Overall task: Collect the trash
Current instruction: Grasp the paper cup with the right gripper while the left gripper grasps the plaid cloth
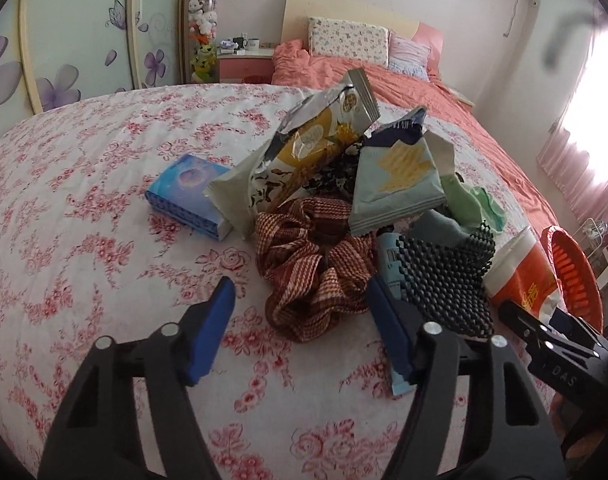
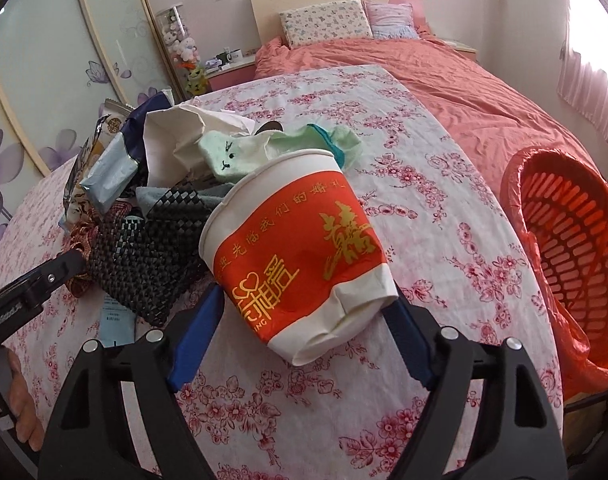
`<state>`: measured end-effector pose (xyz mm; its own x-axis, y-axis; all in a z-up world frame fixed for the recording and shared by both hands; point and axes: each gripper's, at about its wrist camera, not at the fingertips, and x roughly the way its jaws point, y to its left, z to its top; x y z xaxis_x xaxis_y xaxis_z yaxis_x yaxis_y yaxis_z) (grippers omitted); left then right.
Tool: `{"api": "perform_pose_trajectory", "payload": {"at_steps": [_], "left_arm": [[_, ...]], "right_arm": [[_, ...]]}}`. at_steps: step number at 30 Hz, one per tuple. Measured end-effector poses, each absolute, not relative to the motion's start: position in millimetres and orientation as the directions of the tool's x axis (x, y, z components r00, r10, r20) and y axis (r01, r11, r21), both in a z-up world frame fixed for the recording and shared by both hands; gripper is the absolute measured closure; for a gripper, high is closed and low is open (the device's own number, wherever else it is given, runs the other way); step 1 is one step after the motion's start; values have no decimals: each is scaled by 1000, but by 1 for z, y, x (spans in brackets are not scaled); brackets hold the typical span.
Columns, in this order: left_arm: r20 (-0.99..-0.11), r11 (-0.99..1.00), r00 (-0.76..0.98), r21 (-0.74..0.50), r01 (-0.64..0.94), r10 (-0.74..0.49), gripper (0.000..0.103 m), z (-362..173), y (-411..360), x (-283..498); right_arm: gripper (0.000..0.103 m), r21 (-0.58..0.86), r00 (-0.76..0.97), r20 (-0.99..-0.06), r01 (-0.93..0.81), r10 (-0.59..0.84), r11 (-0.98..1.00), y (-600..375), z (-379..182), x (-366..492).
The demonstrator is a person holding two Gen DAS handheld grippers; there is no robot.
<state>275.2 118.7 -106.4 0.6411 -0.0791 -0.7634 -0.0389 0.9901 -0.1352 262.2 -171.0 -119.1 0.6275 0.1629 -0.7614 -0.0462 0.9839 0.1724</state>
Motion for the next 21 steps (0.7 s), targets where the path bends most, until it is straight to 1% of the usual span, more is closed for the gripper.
{"api": "perform_pose_trajectory", "payload": {"at_steps": [2, 3, 4, 5, 7, 8, 12, 17, 21], "left_arm": [[-768, 991, 635, -131, -32, -81, 44, -109, 118, 281], [-774, 991, 628, -128, -28, -82, 46, -112, 117, 285], [-777, 991, 623, -131, -24, -88, 50, -112, 117, 286], [-780, 990, 618, -139, -18, -98, 53, -113, 117, 287], [-781, 989, 615, -145, -13, -107, 55, -114, 118, 289], [-780, 989, 616, -146, -11, -108, 59, -115, 118, 289], [-774, 989, 622, -150, -1, -117, 69, -116, 118, 289], [-767, 989, 630, -149, 7, -120, 78, -114, 119, 283], [-764, 990, 635, -140, 12, -115, 81, -112, 119, 279]], "right_arm": [[24, 174, 629, -759, -50, 167, 983, -171, -119, 262], [24, 176, 629, -759, -51, 169, 983, -171, -118, 262], [23, 176, 630, -758, -54, 171, 983, -172, -118, 262], [21, 174, 632, -756, -58, 171, 983, -171, -117, 262], [17, 164, 641, -749, -64, 167, 984, -170, -115, 262], [15, 159, 644, -747, -67, 165, 985, -170, -115, 262], [14, 157, 635, -753, -82, 172, 984, -167, -116, 268], [19, 157, 641, -746, -94, 180, 983, -167, -114, 266], [25, 180, 644, -739, -95, 198, 979, -171, -112, 260]]}}
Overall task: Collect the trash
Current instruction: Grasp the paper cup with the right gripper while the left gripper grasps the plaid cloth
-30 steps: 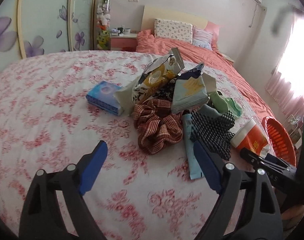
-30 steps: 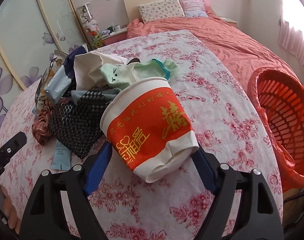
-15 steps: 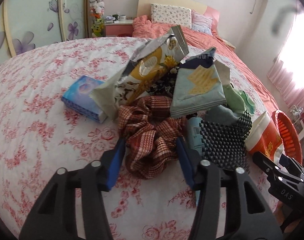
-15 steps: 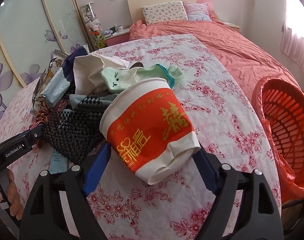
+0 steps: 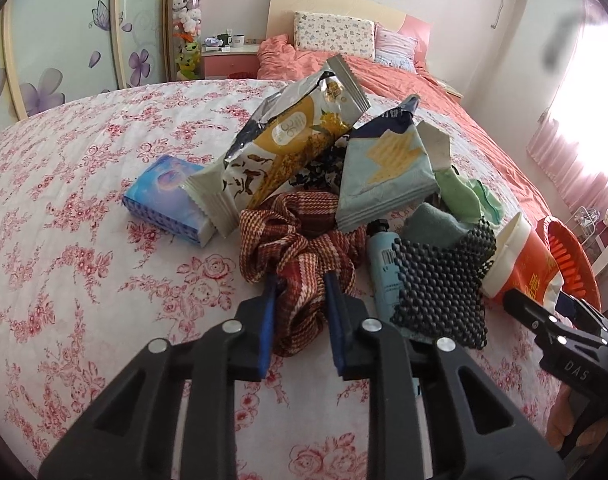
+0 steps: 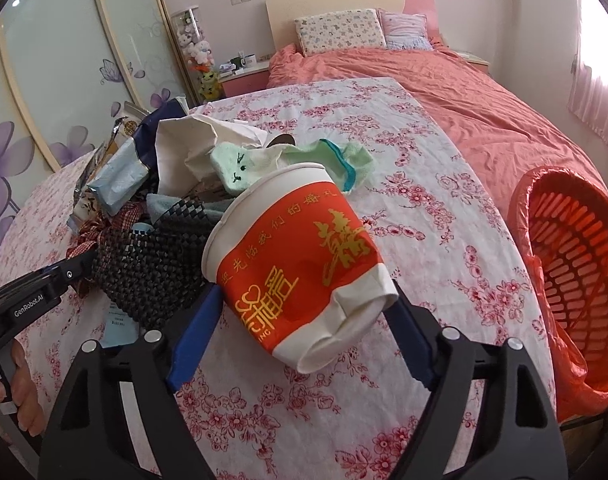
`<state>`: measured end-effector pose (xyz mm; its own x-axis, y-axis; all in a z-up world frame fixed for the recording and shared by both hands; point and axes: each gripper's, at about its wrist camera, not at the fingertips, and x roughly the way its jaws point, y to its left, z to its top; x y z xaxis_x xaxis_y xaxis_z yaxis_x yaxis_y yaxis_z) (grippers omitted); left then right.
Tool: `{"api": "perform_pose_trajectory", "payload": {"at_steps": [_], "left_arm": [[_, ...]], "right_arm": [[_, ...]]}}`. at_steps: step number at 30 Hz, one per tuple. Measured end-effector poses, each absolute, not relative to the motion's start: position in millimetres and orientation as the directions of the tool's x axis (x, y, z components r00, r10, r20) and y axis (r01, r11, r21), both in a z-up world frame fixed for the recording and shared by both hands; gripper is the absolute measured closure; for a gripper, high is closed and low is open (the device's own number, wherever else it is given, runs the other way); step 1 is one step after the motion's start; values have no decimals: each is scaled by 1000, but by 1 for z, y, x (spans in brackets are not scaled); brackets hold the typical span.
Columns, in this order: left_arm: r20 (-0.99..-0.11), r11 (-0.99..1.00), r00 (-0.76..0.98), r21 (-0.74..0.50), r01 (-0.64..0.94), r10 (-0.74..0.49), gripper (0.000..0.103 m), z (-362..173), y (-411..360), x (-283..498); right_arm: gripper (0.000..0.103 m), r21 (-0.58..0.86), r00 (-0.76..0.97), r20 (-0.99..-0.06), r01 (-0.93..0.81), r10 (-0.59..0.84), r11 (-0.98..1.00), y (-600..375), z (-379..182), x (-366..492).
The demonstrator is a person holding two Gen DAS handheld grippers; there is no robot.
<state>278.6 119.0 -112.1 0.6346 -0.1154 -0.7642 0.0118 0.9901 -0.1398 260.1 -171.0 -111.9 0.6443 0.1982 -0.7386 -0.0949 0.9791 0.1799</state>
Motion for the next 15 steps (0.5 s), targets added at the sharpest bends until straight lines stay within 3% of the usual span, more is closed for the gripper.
{"api": "perform_pose_trajectory", "payload": {"at_steps": [6, 9, 15], "left_arm": [[-762, 989, 636, -145, 16, -122, 82, -111, 120, 269], [-766, 990, 634, -138, 6, -111, 73, -113, 121, 267], [-768, 991, 633, -134, -10, -98, 63, -113, 121, 273]], "right_arm": [[33, 238, 635, -734, -94, 242, 967, -178, -109, 252], [33, 239, 624, -740, -106, 251, 965, -177, -112, 251], [19, 144, 622, -761, -118, 186, 983, -166, -118, 263]]}}
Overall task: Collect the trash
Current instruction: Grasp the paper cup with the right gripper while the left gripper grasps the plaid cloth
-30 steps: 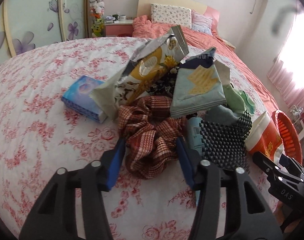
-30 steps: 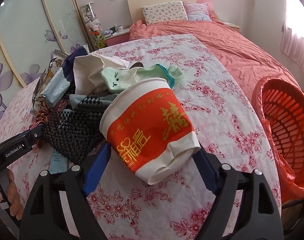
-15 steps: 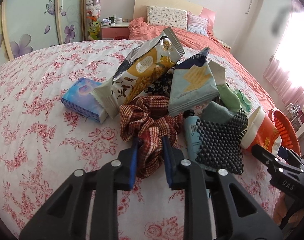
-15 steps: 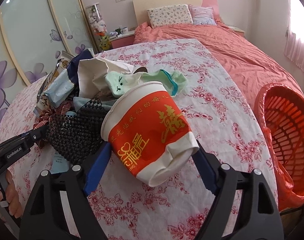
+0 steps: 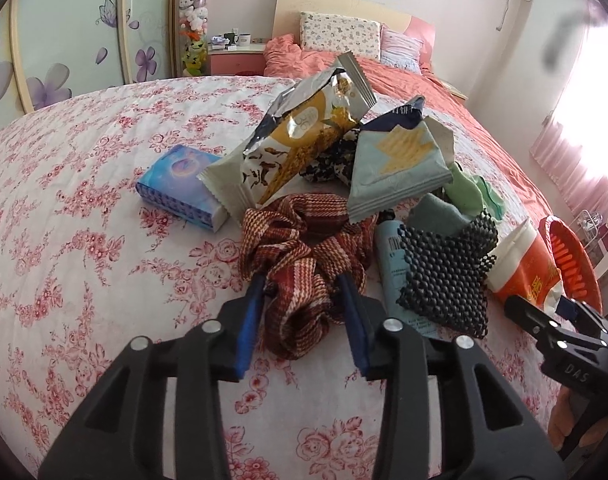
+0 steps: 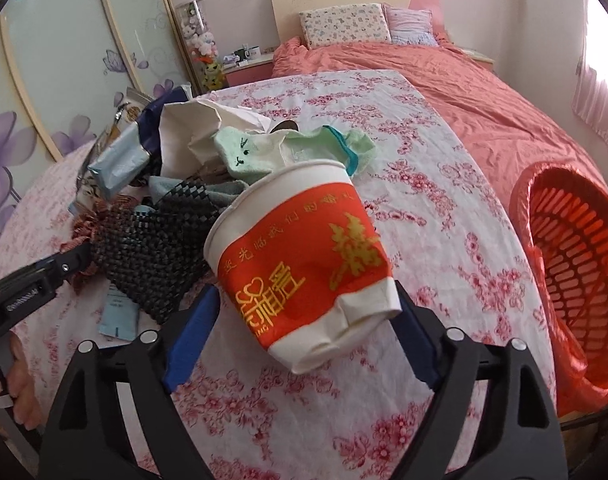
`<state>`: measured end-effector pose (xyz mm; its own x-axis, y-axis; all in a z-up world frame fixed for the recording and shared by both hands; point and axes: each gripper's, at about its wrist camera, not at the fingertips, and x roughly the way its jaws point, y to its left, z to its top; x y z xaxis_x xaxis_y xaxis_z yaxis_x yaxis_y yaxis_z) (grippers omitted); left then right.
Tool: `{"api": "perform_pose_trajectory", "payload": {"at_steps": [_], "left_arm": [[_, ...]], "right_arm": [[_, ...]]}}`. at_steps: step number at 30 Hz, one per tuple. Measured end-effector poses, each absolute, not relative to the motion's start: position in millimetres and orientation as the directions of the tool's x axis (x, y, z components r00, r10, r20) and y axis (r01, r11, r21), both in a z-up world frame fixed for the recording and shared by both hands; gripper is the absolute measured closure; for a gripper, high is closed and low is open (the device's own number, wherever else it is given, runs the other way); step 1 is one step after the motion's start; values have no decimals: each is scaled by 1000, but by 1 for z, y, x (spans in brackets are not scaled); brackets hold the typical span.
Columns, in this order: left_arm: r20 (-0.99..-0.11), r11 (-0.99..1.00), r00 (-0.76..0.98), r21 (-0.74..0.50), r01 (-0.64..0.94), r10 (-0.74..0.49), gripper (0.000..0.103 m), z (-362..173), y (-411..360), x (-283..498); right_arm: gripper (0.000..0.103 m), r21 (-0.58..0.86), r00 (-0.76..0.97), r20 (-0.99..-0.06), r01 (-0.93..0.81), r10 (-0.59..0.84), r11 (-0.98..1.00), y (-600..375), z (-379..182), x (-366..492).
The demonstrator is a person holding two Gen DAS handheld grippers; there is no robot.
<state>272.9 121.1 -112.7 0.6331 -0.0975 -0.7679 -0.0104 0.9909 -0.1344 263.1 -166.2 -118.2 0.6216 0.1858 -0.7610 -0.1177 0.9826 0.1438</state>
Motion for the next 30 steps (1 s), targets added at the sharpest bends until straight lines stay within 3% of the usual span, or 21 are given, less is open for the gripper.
{"api": "perform_pose_trajectory", "payload": {"at_steps": [4, 8, 13, 30], "left_arm": [[-770, 992, 631, -127, -4, -96, 63, -114, 118, 278], [-759, 990, 641, -139, 10, -113, 77, -113, 119, 278], [-741, 990, 661, -140, 19, -118, 82, -108, 122, 271], [-643, 994, 760, -109, 27, -91, 85, -55, 127, 230]], "right_arm": [[20, 110, 608, -776, -130, 166, 985, -162, -121, 273], [25, 100, 615, -770, -149, 171, 984, -161, -119, 267], [30, 133, 619, -760, -147, 196, 980, -167, -117, 255], [33, 195, 682, -691, -147, 242, 970, -184, -85, 229]]}}
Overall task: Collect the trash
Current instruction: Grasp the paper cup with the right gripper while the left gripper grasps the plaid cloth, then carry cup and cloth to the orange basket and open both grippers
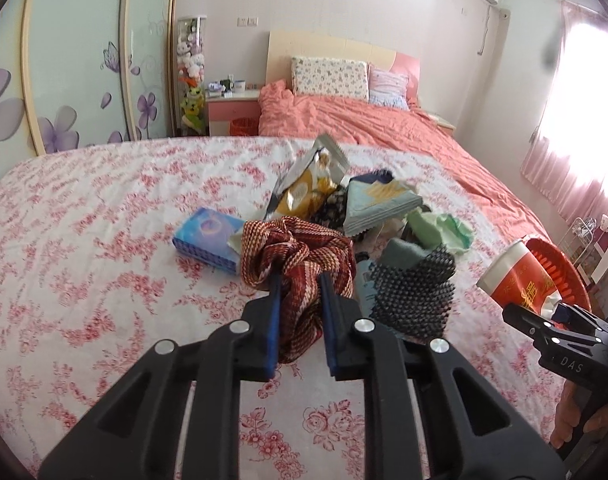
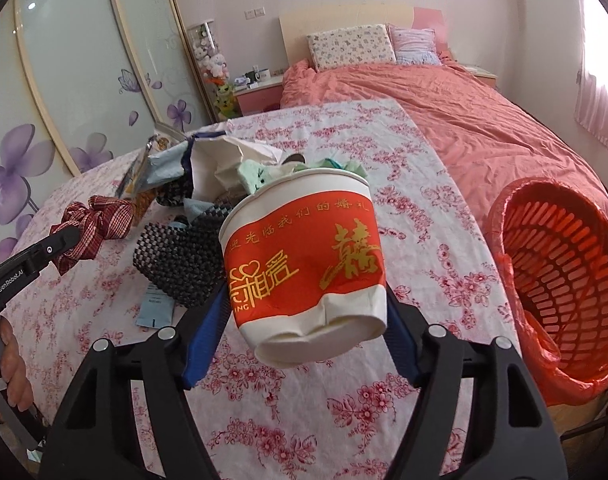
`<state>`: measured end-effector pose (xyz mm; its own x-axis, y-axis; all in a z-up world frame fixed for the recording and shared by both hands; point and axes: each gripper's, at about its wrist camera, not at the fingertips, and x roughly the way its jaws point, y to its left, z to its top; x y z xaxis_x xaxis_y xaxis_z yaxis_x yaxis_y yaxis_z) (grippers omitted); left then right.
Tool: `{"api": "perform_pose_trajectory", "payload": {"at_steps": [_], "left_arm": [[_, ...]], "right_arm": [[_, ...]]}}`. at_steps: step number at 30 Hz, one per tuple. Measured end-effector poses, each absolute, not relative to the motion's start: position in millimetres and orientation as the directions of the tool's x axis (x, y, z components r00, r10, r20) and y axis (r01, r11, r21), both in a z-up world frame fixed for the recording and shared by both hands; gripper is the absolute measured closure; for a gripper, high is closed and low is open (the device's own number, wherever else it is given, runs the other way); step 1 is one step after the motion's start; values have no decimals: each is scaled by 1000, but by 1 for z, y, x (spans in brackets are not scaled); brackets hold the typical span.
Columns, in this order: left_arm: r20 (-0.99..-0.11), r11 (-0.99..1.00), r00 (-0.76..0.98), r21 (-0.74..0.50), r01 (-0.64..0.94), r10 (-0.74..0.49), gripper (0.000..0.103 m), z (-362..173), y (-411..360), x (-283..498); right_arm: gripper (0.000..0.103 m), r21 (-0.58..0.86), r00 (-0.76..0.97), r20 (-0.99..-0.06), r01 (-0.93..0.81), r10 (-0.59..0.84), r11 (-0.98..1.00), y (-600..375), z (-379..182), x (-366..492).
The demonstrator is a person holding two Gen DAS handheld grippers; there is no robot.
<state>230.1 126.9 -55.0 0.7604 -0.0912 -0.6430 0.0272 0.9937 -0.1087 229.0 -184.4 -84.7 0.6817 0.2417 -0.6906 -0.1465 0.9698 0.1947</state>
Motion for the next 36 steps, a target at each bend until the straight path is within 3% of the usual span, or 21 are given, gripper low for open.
{"api": "perform_pose_trajectory", "payload": {"at_steps": [17, 36], "left_arm": [[-537, 984, 826, -135, 113, -169, 85, 6, 90, 202], [-499, 885, 733, -212, 415, -463, 85, 16, -64, 214]], "right_arm": [[32, 203, 799, -556, -138, 230, 969, -213, -37, 196], [32, 244, 873, -488, 125, 11, 962, -328, -29, 177]]}}
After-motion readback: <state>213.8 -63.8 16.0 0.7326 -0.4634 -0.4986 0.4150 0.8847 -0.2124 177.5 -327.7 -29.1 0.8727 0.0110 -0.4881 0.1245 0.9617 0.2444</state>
